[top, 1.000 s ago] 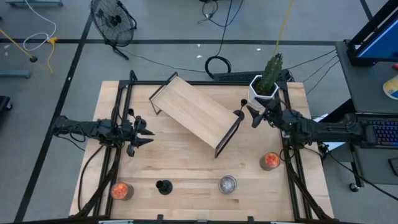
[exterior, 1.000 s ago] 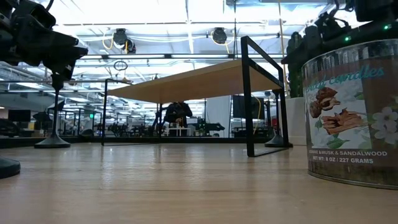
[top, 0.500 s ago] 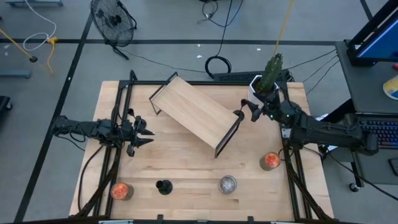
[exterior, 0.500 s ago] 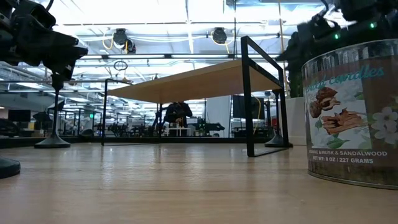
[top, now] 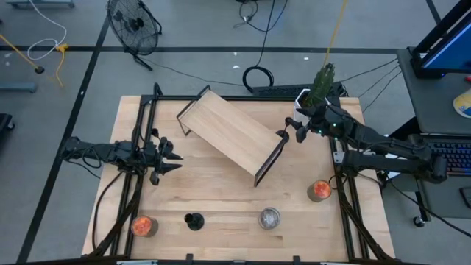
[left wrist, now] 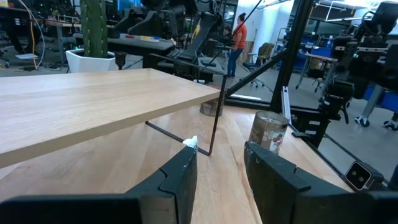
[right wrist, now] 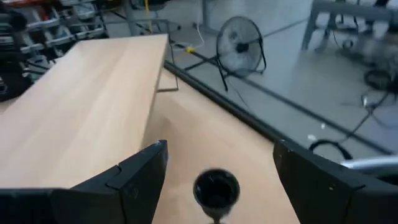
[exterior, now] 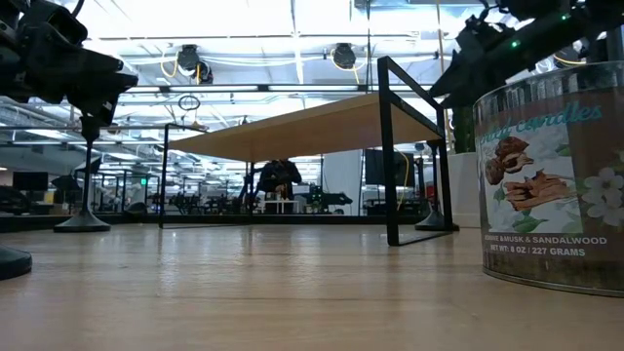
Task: Pick & Place candle stick holders
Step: Put the top right black candle holder on the shelf
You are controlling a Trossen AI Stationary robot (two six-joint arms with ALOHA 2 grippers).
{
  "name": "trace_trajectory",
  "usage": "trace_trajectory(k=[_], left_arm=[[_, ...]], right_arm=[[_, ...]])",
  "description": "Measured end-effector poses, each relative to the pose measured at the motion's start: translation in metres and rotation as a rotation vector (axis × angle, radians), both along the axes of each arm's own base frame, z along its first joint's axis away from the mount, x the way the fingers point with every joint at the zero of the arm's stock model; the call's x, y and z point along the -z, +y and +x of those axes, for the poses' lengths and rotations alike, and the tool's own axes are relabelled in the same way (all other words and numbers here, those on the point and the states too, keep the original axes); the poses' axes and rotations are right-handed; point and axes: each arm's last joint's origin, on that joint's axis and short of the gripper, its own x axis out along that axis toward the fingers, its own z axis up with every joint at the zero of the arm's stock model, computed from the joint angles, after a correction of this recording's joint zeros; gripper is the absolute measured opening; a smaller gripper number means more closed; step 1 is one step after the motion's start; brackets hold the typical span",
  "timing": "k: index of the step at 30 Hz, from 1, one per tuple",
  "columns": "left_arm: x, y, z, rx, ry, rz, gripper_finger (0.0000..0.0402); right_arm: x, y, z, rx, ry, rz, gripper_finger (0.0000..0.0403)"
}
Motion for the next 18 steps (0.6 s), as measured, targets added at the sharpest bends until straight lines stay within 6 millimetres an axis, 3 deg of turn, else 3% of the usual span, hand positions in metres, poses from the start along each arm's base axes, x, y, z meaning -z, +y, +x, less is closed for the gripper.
trace_trajectory(k=[5, 14, 18], left_arm=[[0.000, 0.000, 0.000, 0.000, 0.000, 0.000, 0.0138], [0.000, 0.000, 0.000, -0.001, 0.000, 0.000, 0.0138], [0.000, 0.000, 0.000, -0.001, -0.001, 0.002, 0.0138]], right_arm=[[0.001, -0.002, -0.002, 0.022, -0.014, 0.074, 0.0288], [-0.037, -0.005, -0.003, 0.058, 0.072, 0.207, 0.0280], [-0.043, -0.009, 0.004, 0.073, 0.131, 0.259, 0.0280]])
